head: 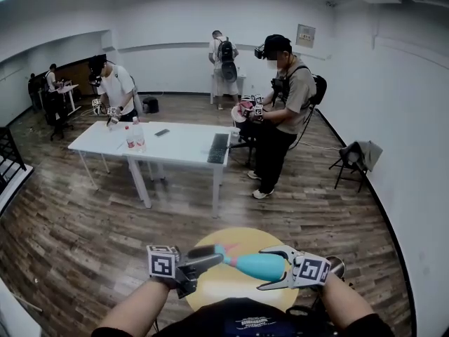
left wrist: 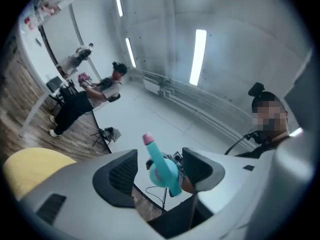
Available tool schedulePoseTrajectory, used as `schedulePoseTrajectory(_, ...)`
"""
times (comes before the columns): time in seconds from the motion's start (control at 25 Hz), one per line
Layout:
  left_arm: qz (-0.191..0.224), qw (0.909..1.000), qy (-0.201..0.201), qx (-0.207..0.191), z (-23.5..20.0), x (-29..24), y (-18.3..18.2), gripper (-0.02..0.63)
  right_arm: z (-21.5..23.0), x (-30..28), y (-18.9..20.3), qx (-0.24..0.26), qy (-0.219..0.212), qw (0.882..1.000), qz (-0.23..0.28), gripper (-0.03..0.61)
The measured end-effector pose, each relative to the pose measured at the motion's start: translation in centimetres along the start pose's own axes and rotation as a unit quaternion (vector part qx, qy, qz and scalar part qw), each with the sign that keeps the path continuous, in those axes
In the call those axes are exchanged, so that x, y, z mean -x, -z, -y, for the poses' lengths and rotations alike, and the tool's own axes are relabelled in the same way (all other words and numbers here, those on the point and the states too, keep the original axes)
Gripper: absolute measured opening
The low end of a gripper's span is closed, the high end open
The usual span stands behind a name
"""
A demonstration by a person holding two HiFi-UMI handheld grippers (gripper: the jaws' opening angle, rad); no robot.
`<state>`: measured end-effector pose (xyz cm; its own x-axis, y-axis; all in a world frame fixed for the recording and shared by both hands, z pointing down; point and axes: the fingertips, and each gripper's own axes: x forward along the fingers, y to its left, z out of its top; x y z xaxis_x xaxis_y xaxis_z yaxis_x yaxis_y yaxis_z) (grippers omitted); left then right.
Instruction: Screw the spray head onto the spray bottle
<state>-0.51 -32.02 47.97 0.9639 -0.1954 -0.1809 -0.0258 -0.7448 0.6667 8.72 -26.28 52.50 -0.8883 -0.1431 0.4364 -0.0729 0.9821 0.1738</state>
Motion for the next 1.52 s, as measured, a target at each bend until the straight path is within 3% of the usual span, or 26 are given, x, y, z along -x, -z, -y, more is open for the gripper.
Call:
schedulePoseTrajectory(0.04, -0.022, 0.9994, 0.017, -0.019, 1.0, -2.1, 0.5, 0.313, -0.3, -0.6, -0.6, 0.01, -0.006, 1.0, 0.006, 0.466)
schedulePoseTrajectory(0.12, -0.063, 0.9944, 0.03, -0.079, 2.4, -4.5, 1.3, 0.227, -0.6, -0.5, -1.0, 0.016, -0.013, 1.0, 0.017, 0.468)
schedulePoseTrajectory(0.24, -0.124, 0.9787, 0.042, -0.158, 3.5, -5.2, 2.7, 0.23, -1.2, 0.7, -0.7, 0.006, -0.032, 0.999, 0.014, 0.465)
schedulePoseTrajectory(0.32, -0.142, 0.9703, 0.051, -0.189, 4.0, -5.4, 3.3, 0.23, -1.5, 1.1, -0.6, 0.004, -0.038, 0.999, 0.011, 0.465)
schedulePoseTrajectory(0.4, -0.143, 0.9682, 0.052, -0.198, 4.2, -5.4, 3.7, 0.23, -1.8, 1.2, -0.5, 0.003, -0.039, 0.999, 0.011, 0.463)
schedulePoseTrajectory(0.48, -0.132, 0.9755, 0.044, -0.17, 3.8, -5.3, 3.8, 0.23, -2.0, 1.1, -0.5, -0.006, -0.039, 0.999, 0.015, 0.463)
schedulePoseTrajectory(0.6, -0.092, 0.9911, 0.033, -0.091, 2.9, -4.5, 2.7, 0.252, -1.7, 0.6, -0.8, -0.021, -0.034, 0.999, 0.03, 0.465)
schedulePoseTrajectory(0.64, -0.066, 0.9952, 0.03, -0.065, 2.6, -3.6, 1.7, 0.309, -1.3, 0.5, -1.0, -0.028, -0.028, 0.998, 0.04, 0.465)
schedulePoseTrajectory(0.72, 0.011, 0.9998, 0.014, -0.009, 1.3, -0.1, -0.9, 0.351, -0.2, 0.9, -0.9, -0.047, -0.009, 0.997, 0.06, 0.465)
schedulePoseTrajectory(0.8, 0.092, 0.9944, -0.028, 0.043, -0.9, 4.8, -3.0, 0.359, 0.8, 2.1, -0.2, -0.07, 0.012, 0.995, 0.069, 0.466)
schedulePoseTrajectory(0.88, 0.152, 0.9827, -0.079, 0.071, -3.1, 9.6, -3.9, 0.359, 1.6, 3.2, 1.0, -0.089, 0.031, 0.993, 0.067, 0.466)
schedulePoseTrajectory(0.96, 0.181, 0.9744, -0.108, 0.078, -4.3, 12.5, -3.9, 0.36, 1.9, 3.4, 2.0, -0.098, 0.043, 0.992, 0.065, 0.466)
schedulePoseTrajectory(1.0, 0.181, 0.9746, -0.107, 0.078, -4.3, 12.7, -3.6, 0.354, 1.8, 3.1, 2.1, -0.097, 0.044, 0.992, 0.065, 0.466)
schedulePoseTrajectory(1.12, 0.125, 0.9885, -0.05, 0.069, -2.1, 8.4, -2.3, 0.334, 0.8, 1.2, 1.5, -0.076, 0.022, 0.996, 0.045, 0.466)
schedulePoseTrajectory(1.2, 0.056, 0.9967, -0.009, 0.058, -0.3, 3.4, -0.6, 0.334, 0.0, -0.4, 0.4, -0.049, -0.001, 0.998, 0.03, 0.466)
schedulePoseTrajectory(1.28, -0.019, 0.9993, 0.015, 0.028, 1.1, -0.9, 1.4, 0.333, -0.8, -1.6, -0.8, -0.022, -0.024, 0.999, 0.024, 0.466)
schedulePoseTrajectory(1.32, -0.051, 0.9984, 0.024, -0.003, 2.0, -2.6, 2.1, 0.32, -1.1, -1.9, -1.2, -0.013, -0.035, 0.999, 0.023, 0.466)
schedulePoseTrajectory(1.36, -0.076, 0.9958, 0.032, -0.04, 2.8, -3.8, 2.6, 0.185, -1.4, -1.9, -1.2, -0.007, -0.045, 0.999, 0.023, 0.466)
schedulePoseTrajectory(1.44, -0.107, 0.9884, 0.043, -0.099, 4.0, -5.0, 2.9, 0.189, -1.6, -1.1, -1.1, -0.002, -0.054, 0.998, 0.027, 0.466)
schedulePoseTrajectory(1.52, -0.125, 0.9817, 0.053, -0.133, 4.8, -5.3, 3.1, 0.189, -1.9, -0.4, -1.3, -0.003, -0.054, 0.998, 0.028, 0.464)
